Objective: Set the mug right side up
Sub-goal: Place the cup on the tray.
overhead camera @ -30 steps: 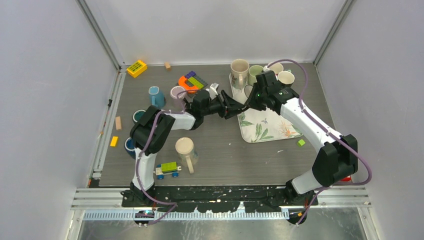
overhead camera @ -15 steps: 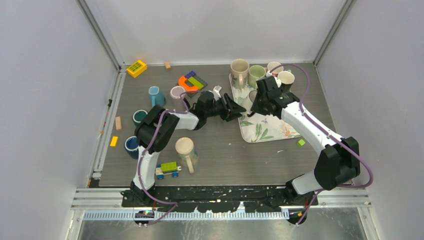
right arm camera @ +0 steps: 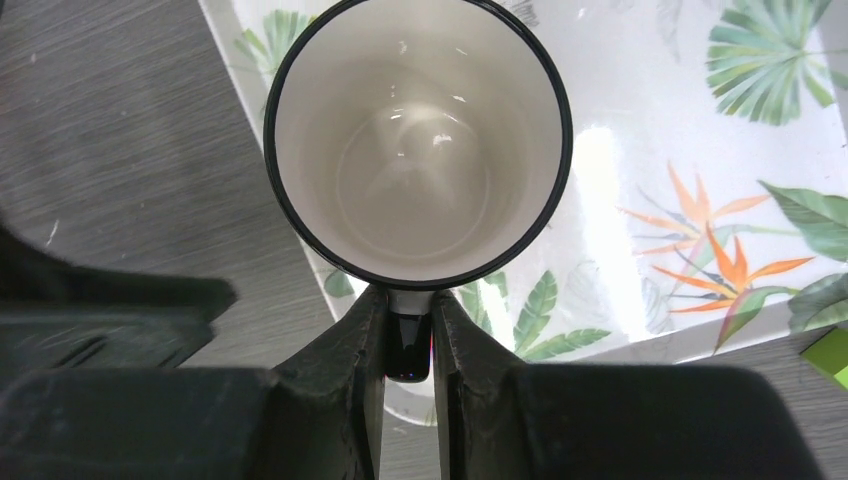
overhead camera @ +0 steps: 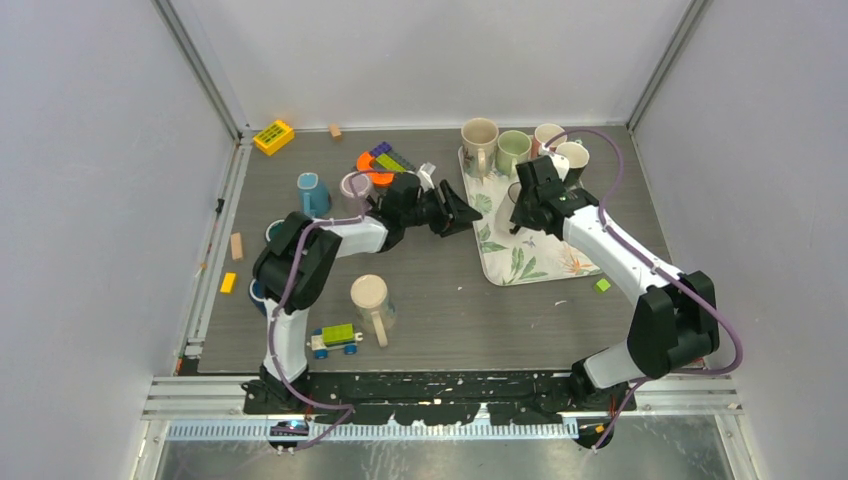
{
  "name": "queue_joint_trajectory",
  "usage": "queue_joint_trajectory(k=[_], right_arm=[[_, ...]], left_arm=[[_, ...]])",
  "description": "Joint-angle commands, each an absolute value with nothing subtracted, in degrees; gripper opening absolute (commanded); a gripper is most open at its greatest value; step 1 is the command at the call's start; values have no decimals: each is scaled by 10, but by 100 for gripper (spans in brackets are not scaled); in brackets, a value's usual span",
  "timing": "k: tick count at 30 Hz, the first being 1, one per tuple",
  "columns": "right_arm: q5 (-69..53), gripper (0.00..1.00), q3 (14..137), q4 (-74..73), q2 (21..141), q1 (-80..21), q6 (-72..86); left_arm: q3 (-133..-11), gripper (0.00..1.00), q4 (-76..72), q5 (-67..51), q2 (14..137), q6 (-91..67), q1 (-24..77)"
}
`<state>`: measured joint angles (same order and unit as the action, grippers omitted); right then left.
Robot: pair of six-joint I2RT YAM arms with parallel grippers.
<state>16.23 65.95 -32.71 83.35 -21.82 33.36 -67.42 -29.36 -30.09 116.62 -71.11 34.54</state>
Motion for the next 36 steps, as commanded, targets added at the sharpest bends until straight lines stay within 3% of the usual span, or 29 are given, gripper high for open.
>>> queue_joint_trajectory(k=[1, 17, 36], right_arm=[[223, 1, 663, -229, 834, -213, 319], [276, 1, 669, -106, 930, -177, 245], [208, 2, 708, -72, 1011, -145, 187]], left_arm=[[-715, 51, -202, -314, 1087, -638, 331], [-762, 55, 126, -285, 885, -440, 310], [-747, 61, 180, -305, 832, -371, 271]])
